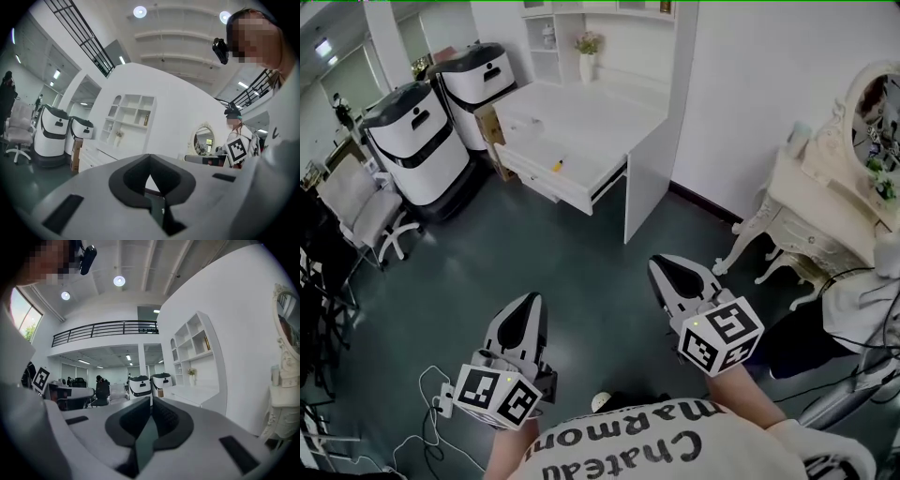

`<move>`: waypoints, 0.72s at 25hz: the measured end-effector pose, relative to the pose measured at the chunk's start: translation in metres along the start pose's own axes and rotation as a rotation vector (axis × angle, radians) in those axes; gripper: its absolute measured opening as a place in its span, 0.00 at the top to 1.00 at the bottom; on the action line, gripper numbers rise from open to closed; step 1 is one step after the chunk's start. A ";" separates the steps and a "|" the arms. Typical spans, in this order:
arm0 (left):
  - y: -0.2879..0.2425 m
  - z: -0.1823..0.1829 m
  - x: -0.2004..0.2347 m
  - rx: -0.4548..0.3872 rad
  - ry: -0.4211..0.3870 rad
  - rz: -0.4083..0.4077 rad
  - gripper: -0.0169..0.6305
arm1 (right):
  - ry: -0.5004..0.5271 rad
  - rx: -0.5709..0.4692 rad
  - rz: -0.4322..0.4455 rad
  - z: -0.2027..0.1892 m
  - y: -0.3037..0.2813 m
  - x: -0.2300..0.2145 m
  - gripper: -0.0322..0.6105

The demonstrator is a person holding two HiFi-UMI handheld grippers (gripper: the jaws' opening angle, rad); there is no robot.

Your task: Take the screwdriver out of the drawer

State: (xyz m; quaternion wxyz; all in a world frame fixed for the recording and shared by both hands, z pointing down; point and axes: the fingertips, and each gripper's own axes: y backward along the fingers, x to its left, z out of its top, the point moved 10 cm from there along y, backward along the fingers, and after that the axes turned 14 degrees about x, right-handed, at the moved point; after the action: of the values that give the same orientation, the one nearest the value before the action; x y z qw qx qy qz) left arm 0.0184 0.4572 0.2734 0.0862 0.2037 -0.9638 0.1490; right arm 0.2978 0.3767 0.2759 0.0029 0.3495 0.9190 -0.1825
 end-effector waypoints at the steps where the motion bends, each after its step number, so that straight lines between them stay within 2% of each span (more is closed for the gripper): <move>1: -0.003 0.003 0.011 0.001 -0.001 -0.010 0.94 | -0.002 0.001 -0.007 0.002 -0.010 0.004 0.89; 9: -0.026 0.005 0.080 0.023 0.037 -0.062 0.94 | -0.004 0.060 -0.047 0.004 -0.073 0.021 0.89; 14: -0.047 -0.009 0.105 0.058 0.095 -0.072 0.94 | -0.006 0.112 -0.051 -0.001 -0.102 0.013 0.89; 18: -0.062 -0.006 0.124 0.076 0.104 -0.056 0.94 | -0.008 0.119 -0.047 0.003 -0.130 0.000 0.89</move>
State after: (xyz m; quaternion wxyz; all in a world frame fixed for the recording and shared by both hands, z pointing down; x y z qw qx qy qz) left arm -0.0665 0.3596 0.3230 0.1323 0.2257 -0.9456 0.1935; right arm 0.2140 0.2863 0.3166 -0.0187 0.3265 0.9145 -0.2382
